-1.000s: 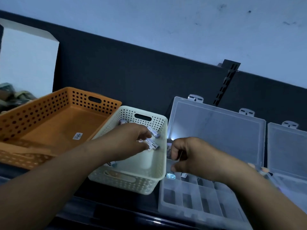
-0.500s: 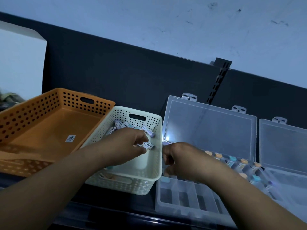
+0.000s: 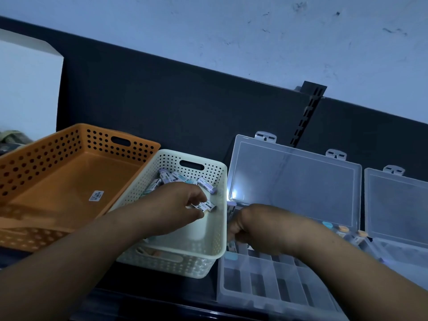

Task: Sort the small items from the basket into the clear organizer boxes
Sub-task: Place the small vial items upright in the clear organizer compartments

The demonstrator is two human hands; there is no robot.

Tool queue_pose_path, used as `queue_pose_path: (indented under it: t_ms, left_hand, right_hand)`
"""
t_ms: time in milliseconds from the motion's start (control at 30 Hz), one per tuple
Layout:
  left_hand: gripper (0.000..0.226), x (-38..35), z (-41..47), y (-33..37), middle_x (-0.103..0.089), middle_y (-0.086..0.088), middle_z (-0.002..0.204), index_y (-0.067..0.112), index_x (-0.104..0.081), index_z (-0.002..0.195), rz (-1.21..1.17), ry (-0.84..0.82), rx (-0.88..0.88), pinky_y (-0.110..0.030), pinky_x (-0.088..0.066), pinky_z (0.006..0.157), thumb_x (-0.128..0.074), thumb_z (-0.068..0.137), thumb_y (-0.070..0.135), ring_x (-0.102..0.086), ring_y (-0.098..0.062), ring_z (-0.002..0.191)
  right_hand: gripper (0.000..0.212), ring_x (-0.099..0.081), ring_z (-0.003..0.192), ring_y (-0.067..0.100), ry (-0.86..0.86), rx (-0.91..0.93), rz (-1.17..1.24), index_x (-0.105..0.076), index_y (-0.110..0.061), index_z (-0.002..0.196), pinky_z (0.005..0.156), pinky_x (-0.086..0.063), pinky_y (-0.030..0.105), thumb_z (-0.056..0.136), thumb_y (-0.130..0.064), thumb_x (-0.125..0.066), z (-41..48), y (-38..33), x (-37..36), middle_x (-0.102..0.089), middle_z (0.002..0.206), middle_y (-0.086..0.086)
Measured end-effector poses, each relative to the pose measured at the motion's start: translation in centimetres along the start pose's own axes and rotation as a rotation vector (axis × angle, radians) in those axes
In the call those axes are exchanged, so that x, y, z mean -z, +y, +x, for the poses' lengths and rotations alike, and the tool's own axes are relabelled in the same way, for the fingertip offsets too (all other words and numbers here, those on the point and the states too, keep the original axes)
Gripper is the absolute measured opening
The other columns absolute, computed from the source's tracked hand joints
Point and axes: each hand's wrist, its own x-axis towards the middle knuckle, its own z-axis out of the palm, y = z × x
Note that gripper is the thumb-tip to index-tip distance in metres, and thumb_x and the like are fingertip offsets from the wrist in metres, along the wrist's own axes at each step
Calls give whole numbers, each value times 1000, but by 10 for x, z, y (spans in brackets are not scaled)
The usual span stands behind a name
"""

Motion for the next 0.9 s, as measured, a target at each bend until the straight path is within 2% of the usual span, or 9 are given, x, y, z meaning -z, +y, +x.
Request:
queue_pose_path:
  t_ms: [100, 233, 300, 367, 533, 600, 667, 767, 900]
  left_hand:
    - [35, -1, 0, 2, -62, 15, 118, 30, -59, 123, -1, -3, -5, -20, -42, 87, -63, 88, 35, -55, 0, 104]
    - [31, -4, -1, 9, -60, 16, 115, 39, -57, 121, -36, -35, -30, -19, -42, 85, -58, 92, 29, -55, 0, 105]
    - [40, -7, 1, 13, -58, 18, 113, 46, -53, 125, -40, -85, -45, -18, -41, 85, -52, 95, 19, -54, 0, 105]
    - [55, -10, 3, 16, -56, 18, 115, 52, -49, 127, -23, -154, -55, -16, -40, 85, -43, 94, 9, -52, 0, 105]
    - [64, -13, 8, 20, -56, 17, 116, 56, -50, 123, 5, -199, -46, -22, -43, 94, -37, 90, 2, -52, -3, 109]
    - [60, -12, 7, 19, -57, 16, 116, 54, -53, 121, -1, -183, -55, -23, -44, 95, -38, 90, 4, -53, -3, 109]
    - [58, -10, 6, 19, -58, 14, 119, 52, -53, 121, 9, -184, -75, -24, -44, 97, -39, 91, 5, -54, -3, 110]
    - [55, -9, 5, 22, -59, 11, 121, 47, -52, 126, 48, -186, -117, -25, -45, 96, -40, 93, 5, -56, -6, 109]
    - [53, -8, 6, 22, -60, 8, 120, 45, -52, 126, 75, -204, -143, -32, -47, 95, -40, 93, 5, -58, -10, 107]
  right_hand:
    - [47, -53, 76, 1, -95, -11, -30, -64, -36, 120, 60, -37, 10, 93, -2, -45, -1, -1, 4, -66, 108, -13]
    - [49, -51, 52, -13, -169, -46, 35, -63, -37, 120, 57, -40, 13, 94, -2, -40, -1, -2, 4, -65, 107, -14]
    - [51, -51, 43, -10, -210, -58, 64, -61, -37, 123, 59, -46, 16, 94, 0, -40, -2, -2, 5, -64, 115, -10]
    - [54, -51, 53, -4, -257, -65, 30, -56, -35, 129, 56, -44, 14, 93, 3, -45, -3, -4, 7, -60, 126, -7]
    - [53, -57, 110, 19, -335, -111, 8, -50, -29, 137, 59, -47, 17, 95, 3, -47, -5, -13, 12, -45, 144, -3]
    - [51, -63, 106, 25, -359, -158, 35, -51, -27, 136, 69, -54, 28, 95, 3, -42, -5, -17, 13, -45, 142, 2]
    - [49, -68, 82, 24, -379, -202, 80, -52, -28, 133, 73, -55, 35, 96, 1, -37, -3, -20, 14, -50, 136, 8]
    - [43, -63, 62, 18, -365, -236, 174, -54, -24, 130, 68, -51, 32, 97, -1, -38, -3, -21, 15, -52, 126, 6]
    - [47, -63, 94, 19, -289, -246, 183, -48, -11, 138, 56, -47, 16, 93, -1, -55, -5, -19, 12, -52, 136, 3]
